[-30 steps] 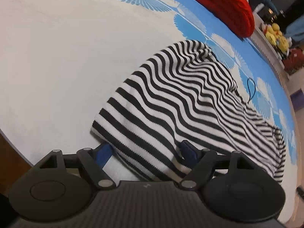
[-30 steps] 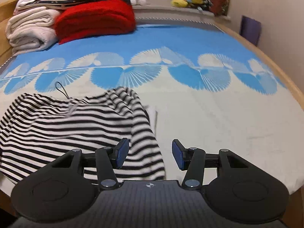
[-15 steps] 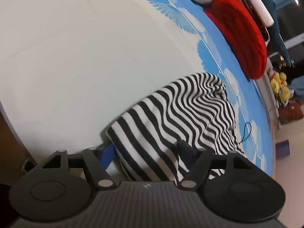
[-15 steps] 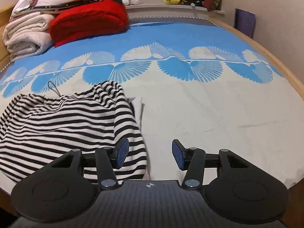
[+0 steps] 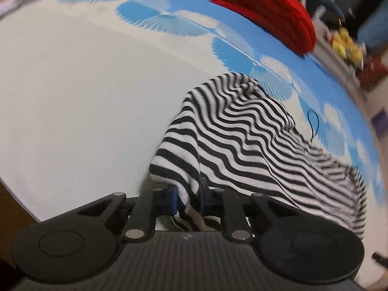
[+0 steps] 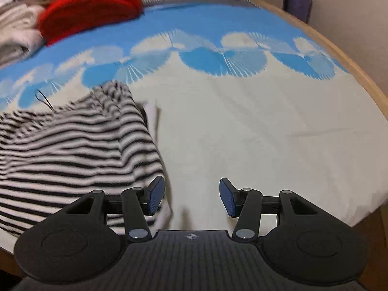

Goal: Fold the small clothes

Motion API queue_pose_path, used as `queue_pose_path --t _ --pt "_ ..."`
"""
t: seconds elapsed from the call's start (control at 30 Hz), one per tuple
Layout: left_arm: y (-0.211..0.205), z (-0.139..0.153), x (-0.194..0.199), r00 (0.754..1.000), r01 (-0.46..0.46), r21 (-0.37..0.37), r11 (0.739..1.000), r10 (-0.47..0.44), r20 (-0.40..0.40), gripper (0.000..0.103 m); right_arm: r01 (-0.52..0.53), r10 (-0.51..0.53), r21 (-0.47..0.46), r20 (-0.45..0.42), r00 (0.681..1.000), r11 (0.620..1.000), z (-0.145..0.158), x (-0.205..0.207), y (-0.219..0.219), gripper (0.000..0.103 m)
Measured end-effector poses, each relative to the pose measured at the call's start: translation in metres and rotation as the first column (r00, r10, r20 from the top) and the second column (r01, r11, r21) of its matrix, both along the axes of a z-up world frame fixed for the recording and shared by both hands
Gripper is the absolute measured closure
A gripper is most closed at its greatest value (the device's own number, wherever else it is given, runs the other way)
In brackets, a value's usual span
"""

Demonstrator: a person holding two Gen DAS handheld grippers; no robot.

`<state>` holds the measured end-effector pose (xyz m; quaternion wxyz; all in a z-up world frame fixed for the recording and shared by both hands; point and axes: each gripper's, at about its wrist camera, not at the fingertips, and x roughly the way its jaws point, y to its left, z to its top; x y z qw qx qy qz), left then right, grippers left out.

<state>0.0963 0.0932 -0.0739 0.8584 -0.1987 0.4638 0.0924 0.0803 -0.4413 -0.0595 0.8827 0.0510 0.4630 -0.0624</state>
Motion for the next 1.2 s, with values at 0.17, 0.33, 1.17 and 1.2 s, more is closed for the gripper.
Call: queue_pose_path --t 0.17,0.33,1.17,1.2 --pt "-0.048 0.055 0.018 0.993 0.092 0.089 0.992 -0.097 0.063 0.087 0.016 -0.015 0.017 -0.028 1.000 1.000 -0.004 -0.002 -0.007 0.051" --pt "-0.146 0.118 0.032 0.941 0.263 0.127 0.956 -0.283 0.185 0.088 0.023 -0.022 0.041 -0.022 1.000 0.999 -0.003 -0.005 -0.019 0.051" --pt "-0.200 0.097 0.044 0.693 0.666 0.387 0.638 -0.721 -0.002 0.059 0.153 -0.205 0.360 0.112 0.972 0.920 0.024 -0.010 -0.060 0.053" --pt "-0.187 0.093 0.046 0.698 0.659 0.394 0.640 -0.716 -0.002 0.059 0.120 -0.178 0.371 0.125 0.976 0.921 0.025 -0.007 -0.054 0.058"
